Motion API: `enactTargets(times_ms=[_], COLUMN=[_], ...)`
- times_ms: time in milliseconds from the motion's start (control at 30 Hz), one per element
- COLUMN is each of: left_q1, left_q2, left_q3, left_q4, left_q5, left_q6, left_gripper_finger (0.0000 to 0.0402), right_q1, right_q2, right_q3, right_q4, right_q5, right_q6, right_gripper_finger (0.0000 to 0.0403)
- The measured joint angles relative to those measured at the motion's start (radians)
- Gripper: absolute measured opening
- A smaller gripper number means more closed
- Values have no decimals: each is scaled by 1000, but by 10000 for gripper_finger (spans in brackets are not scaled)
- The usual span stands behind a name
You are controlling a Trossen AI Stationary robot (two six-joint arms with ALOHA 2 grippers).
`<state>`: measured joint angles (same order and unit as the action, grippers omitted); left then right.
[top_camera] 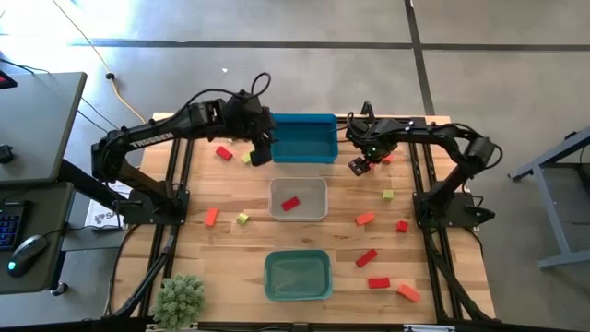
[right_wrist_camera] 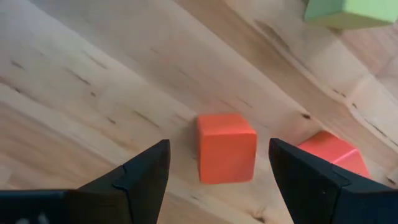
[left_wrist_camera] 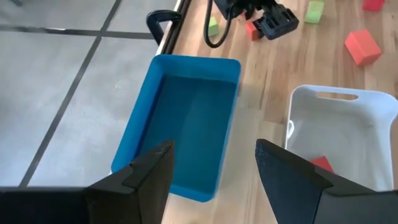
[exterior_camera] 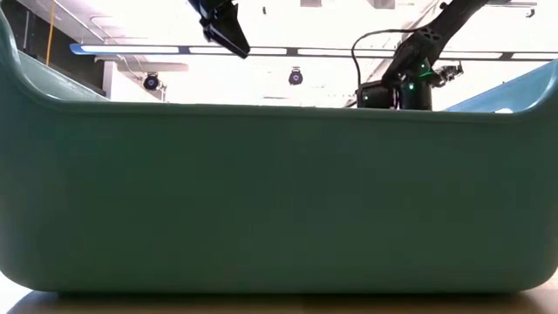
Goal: Sort & place blocks by color
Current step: Put the orange block into the blue bin
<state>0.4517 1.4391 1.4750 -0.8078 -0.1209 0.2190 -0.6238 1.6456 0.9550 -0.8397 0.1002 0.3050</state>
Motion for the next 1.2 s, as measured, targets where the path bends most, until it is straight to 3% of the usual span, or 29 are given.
enactTargets(times_ms=[300,600,933,1200], left_q1=[48,107,204,279], left_q2=[0,1,1,1], left_q3=[0,0,0,-28], left_q4=[0,-5,-55,-73], left_q5=[-5,-83,-104,-104], left_q6=[-7,-7,-19,-67], left_gripper_finger=[213,213,213,213], right_q1=[-32,-39,-74,-90], right_q2=[52,64,52,-43], right_q3=[0,0,0,40], right_q4=[11,17,20,24], right_q5=[-13,-54,-107,-128], right_q6=[2,19,-10,-10], right_gripper_finger=[238,112,109,109])
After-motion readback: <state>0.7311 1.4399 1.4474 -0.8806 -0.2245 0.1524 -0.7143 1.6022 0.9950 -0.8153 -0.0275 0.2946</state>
